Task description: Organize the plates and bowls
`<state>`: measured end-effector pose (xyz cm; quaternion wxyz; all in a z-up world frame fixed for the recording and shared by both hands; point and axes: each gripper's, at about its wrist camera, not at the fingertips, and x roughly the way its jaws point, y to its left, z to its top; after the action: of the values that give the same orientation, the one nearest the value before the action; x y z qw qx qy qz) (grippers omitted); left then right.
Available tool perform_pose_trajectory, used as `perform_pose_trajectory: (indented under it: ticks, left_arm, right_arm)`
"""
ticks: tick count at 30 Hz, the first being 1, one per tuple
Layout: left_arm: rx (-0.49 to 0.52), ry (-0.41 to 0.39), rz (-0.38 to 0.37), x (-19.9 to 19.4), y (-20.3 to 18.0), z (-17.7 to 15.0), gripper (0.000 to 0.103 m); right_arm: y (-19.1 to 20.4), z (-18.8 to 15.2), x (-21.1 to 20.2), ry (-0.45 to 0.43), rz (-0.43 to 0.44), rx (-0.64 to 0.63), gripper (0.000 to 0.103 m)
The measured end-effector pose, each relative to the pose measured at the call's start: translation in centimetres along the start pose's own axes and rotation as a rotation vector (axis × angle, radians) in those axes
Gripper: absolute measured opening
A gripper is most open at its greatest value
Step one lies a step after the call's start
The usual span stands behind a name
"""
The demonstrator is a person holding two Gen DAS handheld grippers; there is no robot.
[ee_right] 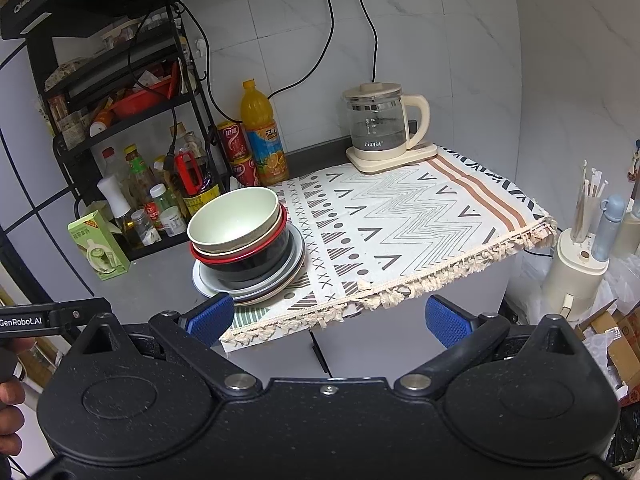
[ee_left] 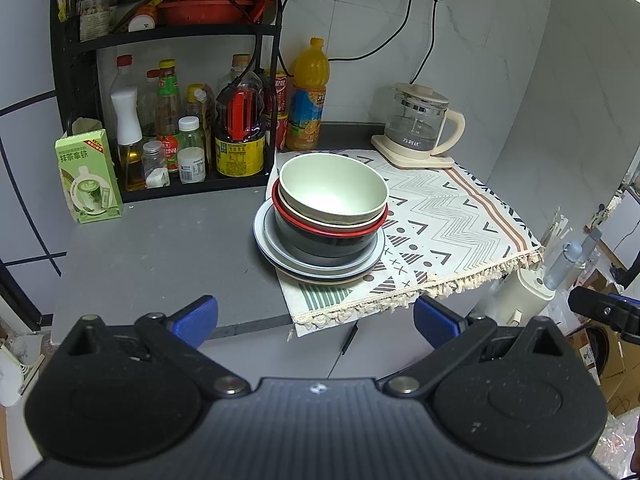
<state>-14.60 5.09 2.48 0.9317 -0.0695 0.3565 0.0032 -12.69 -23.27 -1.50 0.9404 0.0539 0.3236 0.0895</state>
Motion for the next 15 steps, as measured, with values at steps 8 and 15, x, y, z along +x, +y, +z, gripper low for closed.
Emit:
perform_pose_trajectory:
  ticks: [8, 15]
  left_arm:
    - [-0.003, -0.005, 0.005, 0.08, -0.16, 0.11, 0.103]
    - [-0.010, 0.005, 0.000, 0.34, -0.06, 0.16, 0.103]
  right_arm:
    - [-0.09, 0.23, 0.18, 0.006, 0.001, -0.002, 0.103]
    - [-0.24, 0.05, 0.52, 0.013, -0.005, 0.002, 0.103]
